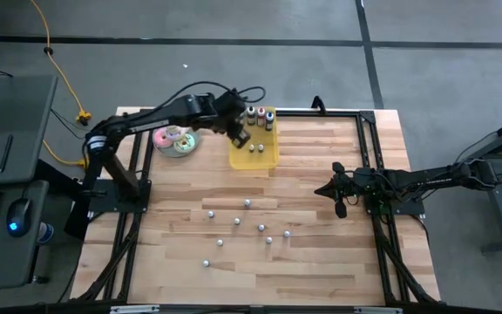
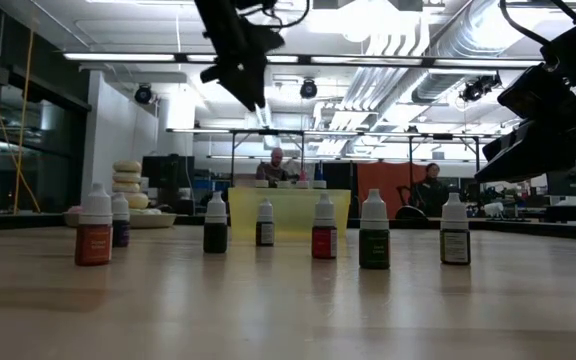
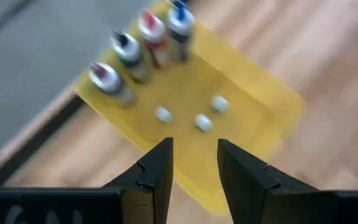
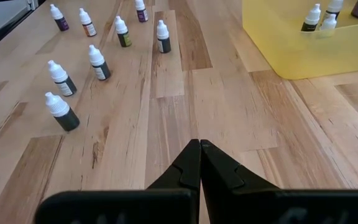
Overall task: Pick & Place food coloring
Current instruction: Put the top small purple food coloring bottle into the yellow bin
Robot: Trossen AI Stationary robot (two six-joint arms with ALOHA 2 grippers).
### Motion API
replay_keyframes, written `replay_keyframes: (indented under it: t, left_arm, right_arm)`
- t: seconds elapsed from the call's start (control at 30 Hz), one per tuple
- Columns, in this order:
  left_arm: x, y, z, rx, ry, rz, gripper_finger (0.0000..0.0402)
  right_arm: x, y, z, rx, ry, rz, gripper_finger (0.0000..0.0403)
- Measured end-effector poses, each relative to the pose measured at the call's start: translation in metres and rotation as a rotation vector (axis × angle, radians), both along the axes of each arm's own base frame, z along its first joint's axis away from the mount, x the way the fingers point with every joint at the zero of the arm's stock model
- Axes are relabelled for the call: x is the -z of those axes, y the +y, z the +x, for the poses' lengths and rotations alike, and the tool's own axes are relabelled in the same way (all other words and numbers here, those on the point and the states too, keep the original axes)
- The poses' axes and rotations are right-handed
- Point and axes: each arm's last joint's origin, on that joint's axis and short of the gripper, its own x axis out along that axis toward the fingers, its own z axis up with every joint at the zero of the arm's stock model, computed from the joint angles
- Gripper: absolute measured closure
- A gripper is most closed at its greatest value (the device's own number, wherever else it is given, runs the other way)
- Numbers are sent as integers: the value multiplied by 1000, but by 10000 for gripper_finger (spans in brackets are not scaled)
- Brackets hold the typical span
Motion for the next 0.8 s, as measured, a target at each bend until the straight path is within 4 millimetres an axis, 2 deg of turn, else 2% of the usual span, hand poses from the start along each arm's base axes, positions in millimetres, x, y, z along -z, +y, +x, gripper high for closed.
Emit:
replay_keyframes:
  t: [0.1, 0.3, 0.43, 0.53, 0.8]
  left_arm:
    - [-4, -16, -11, 59, 40, -89, 281]
    - [-16, -48, -33, 116, 114, -157, 281]
    - [-14, -68, -52, 169, 97, -188, 277]
    - [0, -83, -68, 196, 75, -238, 257]
    - [53, -112, -100, 255, 36, -325, 195]
  right_arm:
    - [0, 0, 0, 0, 0, 0, 402]
    - [0, 0, 0, 0, 0, 0, 402]
    - [0, 0, 0, 0, -1, 0, 402]
    - [0, 0, 0, 0, -1, 0, 402]
    - [0, 0, 0, 0, 0, 0, 402]
